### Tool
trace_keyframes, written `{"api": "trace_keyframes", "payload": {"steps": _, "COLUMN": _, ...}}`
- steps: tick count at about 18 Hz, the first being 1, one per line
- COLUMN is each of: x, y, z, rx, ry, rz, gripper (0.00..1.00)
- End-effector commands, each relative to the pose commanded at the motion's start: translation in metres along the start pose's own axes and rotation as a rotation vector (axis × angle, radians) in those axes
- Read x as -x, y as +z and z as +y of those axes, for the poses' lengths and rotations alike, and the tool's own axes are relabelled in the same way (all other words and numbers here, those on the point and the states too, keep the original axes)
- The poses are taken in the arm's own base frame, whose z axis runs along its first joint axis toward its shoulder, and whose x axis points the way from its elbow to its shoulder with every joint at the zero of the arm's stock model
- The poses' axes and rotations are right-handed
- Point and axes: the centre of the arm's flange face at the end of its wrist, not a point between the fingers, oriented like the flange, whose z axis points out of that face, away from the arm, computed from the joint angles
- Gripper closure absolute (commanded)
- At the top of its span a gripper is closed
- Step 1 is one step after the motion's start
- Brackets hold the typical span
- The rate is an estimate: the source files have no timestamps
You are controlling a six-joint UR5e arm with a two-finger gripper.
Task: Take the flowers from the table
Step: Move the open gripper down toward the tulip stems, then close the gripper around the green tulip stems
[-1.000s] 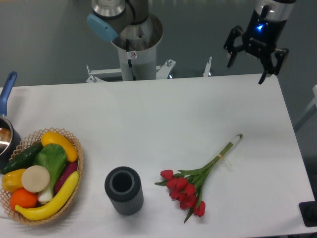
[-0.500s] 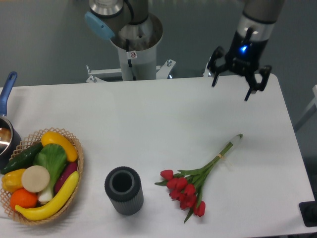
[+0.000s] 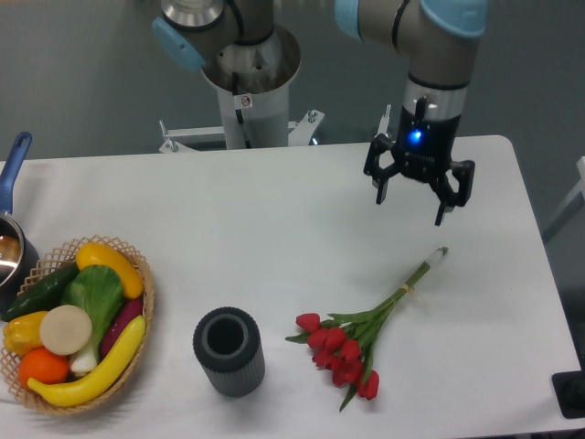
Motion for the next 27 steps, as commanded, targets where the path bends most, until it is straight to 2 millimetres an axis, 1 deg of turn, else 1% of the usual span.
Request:
{"api": "trace_keyframes", "payload": {"steps": 2, "x": 0.002, "y": 0.022, "z": -0.008, "rx": 0.011, "ry": 0.013, "rz": 0.031, "gripper": 0.00}}
{"api": "trace_keyframes", "payload": {"steps": 4, "x": 0.009, "y": 0.044, "z": -0.009, "rx": 0.081, "ry": 0.028, "rz": 0.044, "gripper": 0.00}}
{"api": "trace_keyframes", "payload": {"steps": 5, "x": 0.009, "y": 0.056, "z": -0.015, "rx": 0.127, "ry": 0.050, "rz": 0.046, "gripper": 0.00}}
{"api": "trace_keyframes", "payload": {"steps": 7, "x": 0.013, "y": 0.070, "z": -0.020, "rx": 0.186, "ry": 0.078, "rz": 0.047, "gripper": 0.00}}
{"api": "trace_keyframes", "payload": {"steps": 9, "x": 0.019, "y": 0.093, "z": -0.027, "rx": 0.195, "ry": 0.086, "rz": 0.069, "gripper": 0.00}}
{"api": "trace_keyframes", "payload": {"steps": 11, "x": 0.023, "y": 0.108, "z": -0.031, "rx": 0.196, "ry": 0.095, "rz": 0.084, "gripper": 0.00}}
{"api": "trace_keyframes", "payload": {"steps": 12, "x": 0.022, "y": 0.113, "z": -0.031, "rx": 0.195, "ry": 0.099, "rz": 0.093, "gripper": 0.00}}
{"api": "trace_keyframes", "payload": {"steps": 15, "x": 0.025, "y": 0.140, "z": -0.024, "rx": 0.199, "ry": 0.098, "rz": 0.111, "gripper": 0.00}}
{"api": "trace_keyframes", "payload": {"steps": 17, "x": 0.030, "y": 0.145, "z": -0.025, "rx": 0.184, "ry": 0.098, "rz": 0.103, "gripper": 0.00}}
{"api": "trace_keyframes", "payload": {"steps": 18, "x": 0.032, "y": 0.153, "z": -0.023, "rx": 0.183, "ry": 0.094, "rz": 0.113, "gripper": 0.00}}
{"api": "trace_keyframes", "payload": {"steps": 22, "x": 0.034, "y": 0.165, "z": -0.019, "rx": 0.189, "ry": 0.090, "rz": 0.127, "gripper": 0.00}}
{"api": "trace_keyframes", "payload": {"steps": 23, "x": 0.038, "y": 0.171, "z": -0.019, "rx": 0.190, "ry": 0.090, "rz": 0.130, "gripper": 0.00}}
{"api": "trace_keyframes", "payload": {"steps": 27, "x": 0.035, "y": 0.180, "z": -0.015, "rx": 0.198, "ry": 0.087, "rz": 0.145, "gripper": 0.04}}
